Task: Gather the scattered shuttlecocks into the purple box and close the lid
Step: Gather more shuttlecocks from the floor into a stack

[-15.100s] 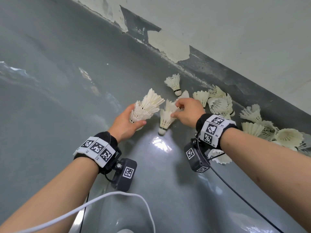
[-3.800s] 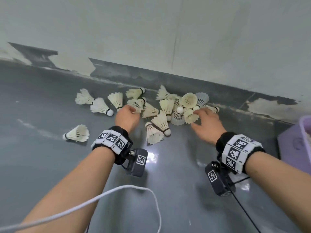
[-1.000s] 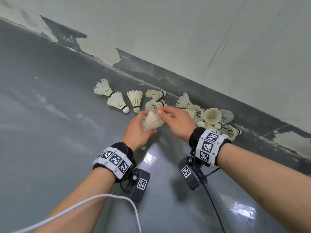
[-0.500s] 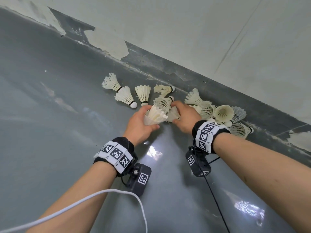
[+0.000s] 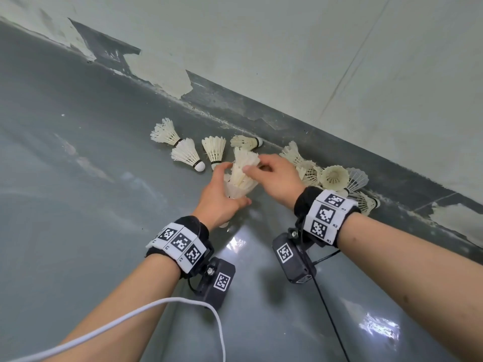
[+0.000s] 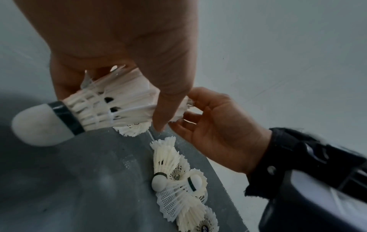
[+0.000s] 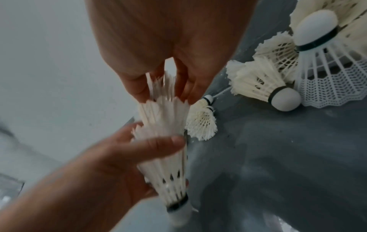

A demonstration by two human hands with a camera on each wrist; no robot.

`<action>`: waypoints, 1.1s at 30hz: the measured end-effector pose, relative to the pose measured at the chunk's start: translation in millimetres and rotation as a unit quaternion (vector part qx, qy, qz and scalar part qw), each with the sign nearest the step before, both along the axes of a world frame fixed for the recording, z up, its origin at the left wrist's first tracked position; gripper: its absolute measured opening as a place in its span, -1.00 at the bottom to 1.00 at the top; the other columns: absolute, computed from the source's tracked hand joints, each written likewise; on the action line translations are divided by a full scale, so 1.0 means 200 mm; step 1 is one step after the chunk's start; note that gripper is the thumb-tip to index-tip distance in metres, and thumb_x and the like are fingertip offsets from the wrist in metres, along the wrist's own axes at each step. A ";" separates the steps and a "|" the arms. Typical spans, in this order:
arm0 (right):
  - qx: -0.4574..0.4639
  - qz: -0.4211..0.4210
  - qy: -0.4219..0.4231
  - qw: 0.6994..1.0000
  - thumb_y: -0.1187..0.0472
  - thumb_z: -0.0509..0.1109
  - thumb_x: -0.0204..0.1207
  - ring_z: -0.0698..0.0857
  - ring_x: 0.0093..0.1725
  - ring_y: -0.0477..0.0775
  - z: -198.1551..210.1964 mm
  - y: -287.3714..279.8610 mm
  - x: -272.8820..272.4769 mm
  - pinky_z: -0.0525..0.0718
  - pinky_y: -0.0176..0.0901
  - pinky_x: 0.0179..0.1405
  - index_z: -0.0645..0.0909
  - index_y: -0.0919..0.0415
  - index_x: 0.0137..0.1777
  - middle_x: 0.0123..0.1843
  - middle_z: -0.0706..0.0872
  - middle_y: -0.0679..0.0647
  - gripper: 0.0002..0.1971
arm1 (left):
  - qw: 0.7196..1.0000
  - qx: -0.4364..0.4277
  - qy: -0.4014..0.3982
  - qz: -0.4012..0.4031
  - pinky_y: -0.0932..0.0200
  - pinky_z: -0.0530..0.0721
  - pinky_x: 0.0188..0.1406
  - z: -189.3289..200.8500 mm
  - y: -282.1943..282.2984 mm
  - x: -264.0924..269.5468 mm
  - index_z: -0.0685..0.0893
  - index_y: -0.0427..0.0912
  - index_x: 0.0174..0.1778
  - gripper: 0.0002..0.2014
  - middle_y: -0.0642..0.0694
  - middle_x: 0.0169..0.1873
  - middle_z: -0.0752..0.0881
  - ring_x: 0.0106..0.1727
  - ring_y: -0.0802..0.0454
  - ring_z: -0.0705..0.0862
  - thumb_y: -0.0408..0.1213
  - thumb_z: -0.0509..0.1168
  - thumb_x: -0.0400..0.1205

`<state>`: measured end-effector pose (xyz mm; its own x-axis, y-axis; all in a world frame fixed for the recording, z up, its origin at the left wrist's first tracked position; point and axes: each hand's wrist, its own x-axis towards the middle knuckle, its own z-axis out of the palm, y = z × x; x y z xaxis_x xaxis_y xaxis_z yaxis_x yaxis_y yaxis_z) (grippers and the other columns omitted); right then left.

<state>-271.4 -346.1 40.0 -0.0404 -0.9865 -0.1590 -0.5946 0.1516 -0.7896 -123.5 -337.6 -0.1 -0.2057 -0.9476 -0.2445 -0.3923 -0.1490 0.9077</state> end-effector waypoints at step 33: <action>-0.122 -0.094 0.072 0.985 0.09 0.49 0.48 0.66 0.01 -0.07 -0.05 -0.13 -0.02 0.57 -0.25 0.11 0.74 0.05 -0.01 0.00 0.75 -0.03 -0.87 | 0.997 -0.030 -0.046 0.045 0.25 0.37 0.22 -0.05 -0.08 0.17 0.34 0.11 0.50 -0.30 -0.11 0.32 0.56 0.35 -0.04 0.50 -0.30 0.49 0.48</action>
<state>-276.3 -373.1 29.9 -0.2306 -0.9676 0.1030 -0.6834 0.0857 -0.7250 -90.2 -354.2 -11.1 -0.0985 -0.9749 -0.1998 -0.4621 -0.1330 0.8768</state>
